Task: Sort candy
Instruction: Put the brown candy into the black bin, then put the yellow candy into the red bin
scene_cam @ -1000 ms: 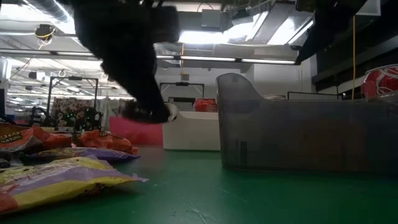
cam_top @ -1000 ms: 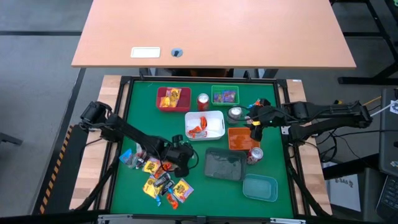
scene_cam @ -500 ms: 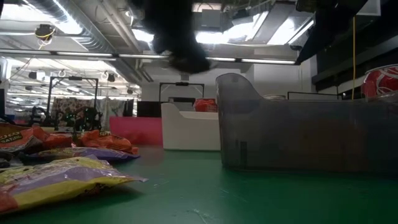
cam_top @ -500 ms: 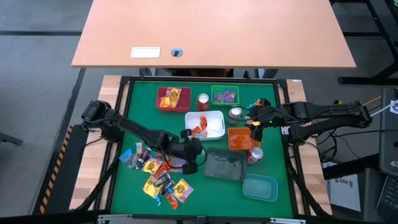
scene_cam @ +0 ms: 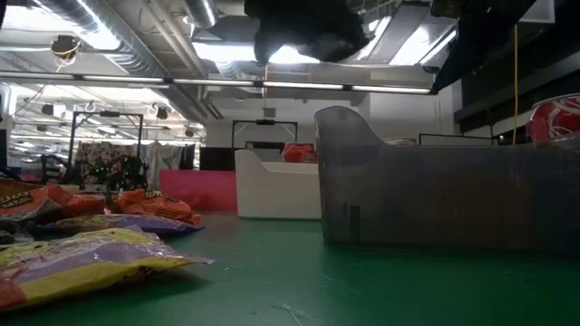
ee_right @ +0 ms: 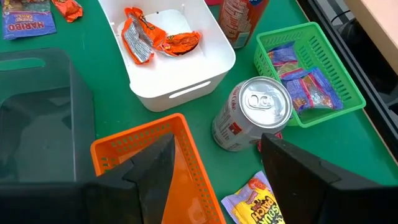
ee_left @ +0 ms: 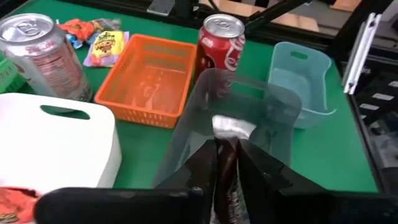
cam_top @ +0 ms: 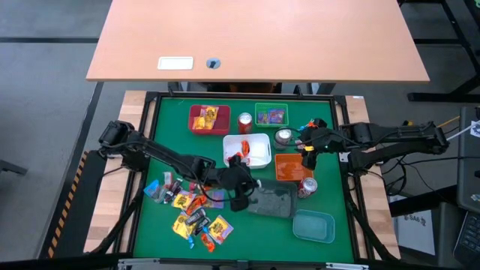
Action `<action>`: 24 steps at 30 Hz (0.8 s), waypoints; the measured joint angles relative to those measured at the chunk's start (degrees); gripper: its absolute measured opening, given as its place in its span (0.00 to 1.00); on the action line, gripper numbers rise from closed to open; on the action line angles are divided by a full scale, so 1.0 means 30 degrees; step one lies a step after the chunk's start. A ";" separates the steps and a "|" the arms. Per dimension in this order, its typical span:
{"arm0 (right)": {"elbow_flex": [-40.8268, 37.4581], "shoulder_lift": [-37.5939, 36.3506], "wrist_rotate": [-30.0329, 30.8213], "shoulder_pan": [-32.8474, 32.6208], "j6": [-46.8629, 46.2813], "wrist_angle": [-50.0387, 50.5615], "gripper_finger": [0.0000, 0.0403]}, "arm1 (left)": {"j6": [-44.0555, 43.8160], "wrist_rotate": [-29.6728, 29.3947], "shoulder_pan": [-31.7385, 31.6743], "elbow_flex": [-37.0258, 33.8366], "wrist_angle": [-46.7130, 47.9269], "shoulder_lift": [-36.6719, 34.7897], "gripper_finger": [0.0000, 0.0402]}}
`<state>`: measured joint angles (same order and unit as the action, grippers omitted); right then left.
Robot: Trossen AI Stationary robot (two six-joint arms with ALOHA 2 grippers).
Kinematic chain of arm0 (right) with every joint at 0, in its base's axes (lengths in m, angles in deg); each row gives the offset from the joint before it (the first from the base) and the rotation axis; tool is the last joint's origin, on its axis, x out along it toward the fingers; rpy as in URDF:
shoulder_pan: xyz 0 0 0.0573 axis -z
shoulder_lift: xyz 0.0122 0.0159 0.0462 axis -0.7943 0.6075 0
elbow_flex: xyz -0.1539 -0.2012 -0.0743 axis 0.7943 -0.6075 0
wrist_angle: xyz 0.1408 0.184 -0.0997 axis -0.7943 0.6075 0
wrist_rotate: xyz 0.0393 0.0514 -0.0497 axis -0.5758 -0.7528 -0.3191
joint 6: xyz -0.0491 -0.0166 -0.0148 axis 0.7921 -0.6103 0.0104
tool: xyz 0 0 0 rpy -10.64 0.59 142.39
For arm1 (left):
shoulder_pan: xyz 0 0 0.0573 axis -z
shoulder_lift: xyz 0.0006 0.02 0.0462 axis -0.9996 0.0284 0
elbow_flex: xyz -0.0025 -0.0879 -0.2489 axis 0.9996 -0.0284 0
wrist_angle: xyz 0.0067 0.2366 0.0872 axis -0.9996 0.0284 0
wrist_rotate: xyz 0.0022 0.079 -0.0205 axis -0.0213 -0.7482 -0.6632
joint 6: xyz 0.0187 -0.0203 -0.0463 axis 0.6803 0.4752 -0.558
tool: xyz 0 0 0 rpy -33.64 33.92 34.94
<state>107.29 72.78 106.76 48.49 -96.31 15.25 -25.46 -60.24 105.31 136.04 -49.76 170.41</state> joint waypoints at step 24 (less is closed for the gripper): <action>0.0000 0.0007 -0.0007 -0.0001 0.0015 -0.0006 0.59 | -0.2135 0.5413 0.1527 -0.0022 0.3152 0.0000 0.31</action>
<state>107.29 72.80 106.74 48.49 -96.26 15.23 -31.86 -44.00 109.89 135.98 -40.30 170.41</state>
